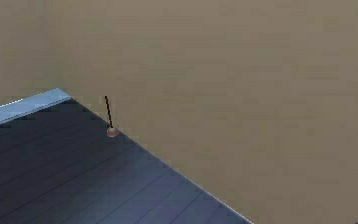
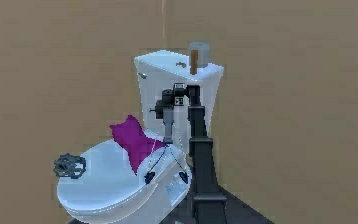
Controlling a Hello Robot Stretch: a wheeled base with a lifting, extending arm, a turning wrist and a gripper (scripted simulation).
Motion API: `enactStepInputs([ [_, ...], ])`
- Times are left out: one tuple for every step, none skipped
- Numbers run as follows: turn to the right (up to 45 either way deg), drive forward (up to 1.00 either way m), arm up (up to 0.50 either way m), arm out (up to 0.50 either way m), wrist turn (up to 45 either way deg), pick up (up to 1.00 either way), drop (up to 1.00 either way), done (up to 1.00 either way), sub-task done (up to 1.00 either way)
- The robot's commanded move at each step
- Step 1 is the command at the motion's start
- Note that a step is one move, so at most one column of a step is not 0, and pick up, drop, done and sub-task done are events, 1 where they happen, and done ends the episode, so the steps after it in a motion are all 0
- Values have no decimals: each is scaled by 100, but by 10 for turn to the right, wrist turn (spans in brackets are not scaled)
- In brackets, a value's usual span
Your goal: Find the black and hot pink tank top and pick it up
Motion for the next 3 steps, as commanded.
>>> enactStepInputs([
  [0, 0, 0, 0, 450, 0, 0, 0, 0],
  [0, 0, 0, 0, 450, 0, 0, 0, 0],
  [0, 0, 0, 0, 240, 0, 0, 0, 0],
])
